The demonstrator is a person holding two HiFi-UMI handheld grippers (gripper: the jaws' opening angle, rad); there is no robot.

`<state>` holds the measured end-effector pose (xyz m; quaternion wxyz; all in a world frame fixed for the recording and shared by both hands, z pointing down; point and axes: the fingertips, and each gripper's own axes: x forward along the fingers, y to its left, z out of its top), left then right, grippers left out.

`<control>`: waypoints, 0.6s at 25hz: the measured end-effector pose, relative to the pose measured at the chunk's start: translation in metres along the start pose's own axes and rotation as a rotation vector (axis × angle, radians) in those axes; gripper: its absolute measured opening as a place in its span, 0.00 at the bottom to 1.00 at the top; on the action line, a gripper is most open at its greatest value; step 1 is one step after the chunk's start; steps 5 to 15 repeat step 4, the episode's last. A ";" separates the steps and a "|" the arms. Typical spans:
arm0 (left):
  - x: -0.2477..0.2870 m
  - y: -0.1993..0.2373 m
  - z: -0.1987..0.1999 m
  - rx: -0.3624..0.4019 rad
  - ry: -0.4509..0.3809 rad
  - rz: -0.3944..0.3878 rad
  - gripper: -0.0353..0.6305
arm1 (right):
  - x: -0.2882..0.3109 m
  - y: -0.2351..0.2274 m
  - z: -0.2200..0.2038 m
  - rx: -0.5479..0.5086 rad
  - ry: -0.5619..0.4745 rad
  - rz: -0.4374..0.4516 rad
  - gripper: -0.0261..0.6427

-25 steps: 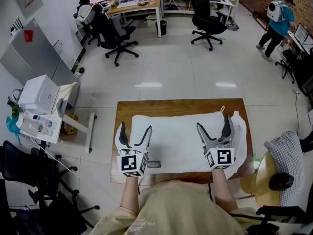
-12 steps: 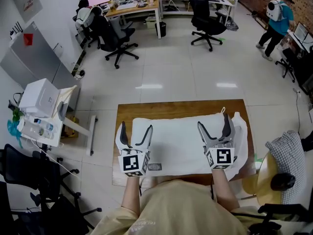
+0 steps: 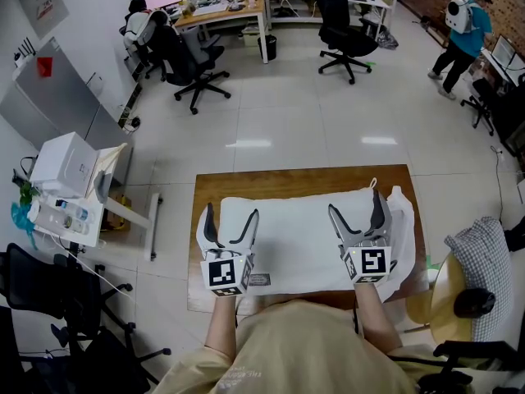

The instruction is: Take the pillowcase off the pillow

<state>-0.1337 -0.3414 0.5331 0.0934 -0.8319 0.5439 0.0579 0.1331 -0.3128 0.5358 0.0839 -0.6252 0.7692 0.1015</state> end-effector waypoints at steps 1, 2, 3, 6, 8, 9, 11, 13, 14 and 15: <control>0.001 0.000 0.000 -0.004 -0.003 0.000 0.73 | 0.000 0.000 0.000 0.000 0.002 0.000 0.76; 0.002 0.000 0.000 -0.009 -0.002 -0.001 0.73 | 0.000 0.000 -0.001 0.000 0.004 0.000 0.76; 0.002 -0.001 0.000 -0.014 0.000 -0.002 0.73 | 0.000 0.000 -0.001 0.001 0.006 -0.001 0.76; 0.003 -0.001 0.000 -0.019 0.002 -0.003 0.73 | 0.000 0.000 -0.002 0.001 0.008 -0.001 0.76; 0.003 -0.001 0.000 -0.019 0.002 -0.003 0.73 | 0.000 0.000 -0.002 0.001 0.008 -0.001 0.76; 0.003 -0.001 0.000 -0.019 0.002 -0.003 0.73 | 0.000 0.000 -0.002 0.001 0.008 -0.001 0.76; 0.003 -0.001 0.000 -0.019 0.002 -0.003 0.73 | 0.000 0.000 -0.002 0.001 0.008 -0.001 0.76; 0.003 -0.001 0.000 -0.019 0.002 -0.003 0.73 | 0.000 0.000 -0.002 0.001 0.008 -0.001 0.76; 0.003 -0.001 0.000 -0.019 0.002 -0.003 0.73 | 0.000 0.000 -0.002 0.001 0.008 -0.001 0.76; 0.003 -0.001 0.000 -0.019 0.002 -0.003 0.73 | 0.000 0.000 -0.002 0.001 0.008 -0.001 0.76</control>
